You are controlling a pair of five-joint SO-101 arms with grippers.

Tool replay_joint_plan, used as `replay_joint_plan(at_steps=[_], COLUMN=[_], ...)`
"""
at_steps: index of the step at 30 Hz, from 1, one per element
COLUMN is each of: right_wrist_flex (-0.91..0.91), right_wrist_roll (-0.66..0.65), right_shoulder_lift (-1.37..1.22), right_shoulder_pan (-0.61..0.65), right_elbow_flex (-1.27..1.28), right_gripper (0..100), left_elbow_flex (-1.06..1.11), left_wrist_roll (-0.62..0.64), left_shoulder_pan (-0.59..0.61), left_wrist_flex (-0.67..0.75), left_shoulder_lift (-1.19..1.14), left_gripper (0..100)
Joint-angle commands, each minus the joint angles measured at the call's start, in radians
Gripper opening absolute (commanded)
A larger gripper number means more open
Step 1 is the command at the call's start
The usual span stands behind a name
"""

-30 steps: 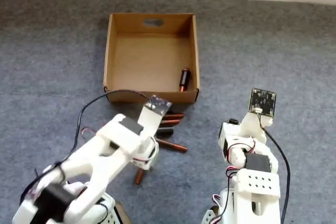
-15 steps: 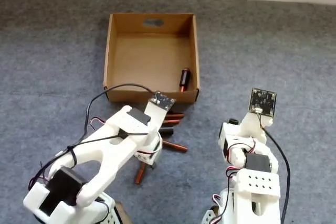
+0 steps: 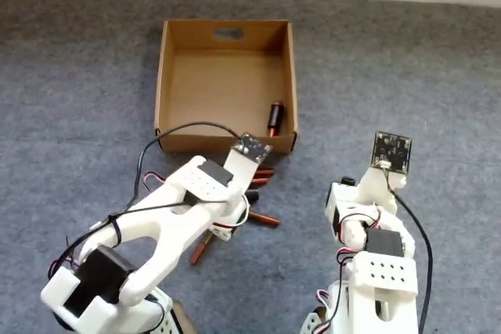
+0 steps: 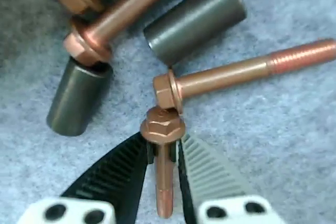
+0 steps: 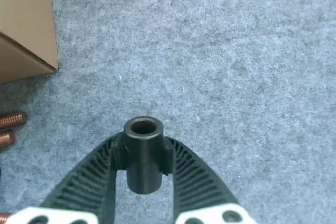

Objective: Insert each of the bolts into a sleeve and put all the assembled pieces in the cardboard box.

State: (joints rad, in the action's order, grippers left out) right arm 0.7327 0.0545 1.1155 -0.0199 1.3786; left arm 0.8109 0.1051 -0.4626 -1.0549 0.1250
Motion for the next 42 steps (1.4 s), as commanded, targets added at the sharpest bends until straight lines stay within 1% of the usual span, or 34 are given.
replay_joint_plan(at_steps=[1,5,9,12,15,18,20,24,27,31,33,36,39,42], right_wrist_flex=[-0.021,-0.021,-0.021,-0.031,-0.079,-0.087,-0.094,-0.183,-0.312,-0.507,-0.565,-0.601,-0.591,-0.591], right_wrist_roll=[0.000,0.000,0.003,0.008,0.008,0.008,0.006,0.002,0.002,0.002,0.002,0.002,0.002,-0.002], right_shoulder_lift=[0.012,0.013,0.015,0.016,0.016,0.016,0.016,0.016,0.016,0.012,0.012,0.016,0.018,0.019], right_shoulder_pan=[-0.012,-0.010,-0.008,-0.004,0.019,0.077,0.136,0.254,0.325,0.394,0.418,0.452,0.506,0.516], right_elbow_flex=[-0.007,-0.007,-0.007,-0.010,-0.010,-0.018,-0.022,-0.031,-0.031,-0.021,-0.021,-0.025,-0.025,-0.028], right_gripper=[0.6,0.6,0.6,0.6,0.6,0.6,0.6,0.6,0.6,0.6,0.6,0.6,0.6,0.6], left_elbow_flex=[-0.031,0.028,0.128,0.203,0.243,0.242,0.234,0.222,0.223,0.223,0.223,0.226,0.228,0.228], left_wrist_roll=[-0.005,-0.005,-0.005,-0.005,-0.011,-0.012,-0.012,-0.006,-0.006,-0.006,-0.006,-0.006,-0.006,-0.006], left_shoulder_pan=[0.021,0.021,0.036,0.099,0.182,0.242,0.268,0.268,0.237,0.199,0.194,0.194,0.191,0.124], left_wrist_flex=[0.006,0.015,0.072,0.124,0.160,0.166,0.199,0.293,0.396,0.519,0.597,0.723,0.799,0.856], left_shoulder_lift=[0.012,0.073,0.251,0.420,0.581,0.734,0.829,1.007,1.110,1.199,1.213,1.213,1.213,1.213], left_gripper=[2,1,1,1,1,1,1,1,1,1,1,1,1,1])
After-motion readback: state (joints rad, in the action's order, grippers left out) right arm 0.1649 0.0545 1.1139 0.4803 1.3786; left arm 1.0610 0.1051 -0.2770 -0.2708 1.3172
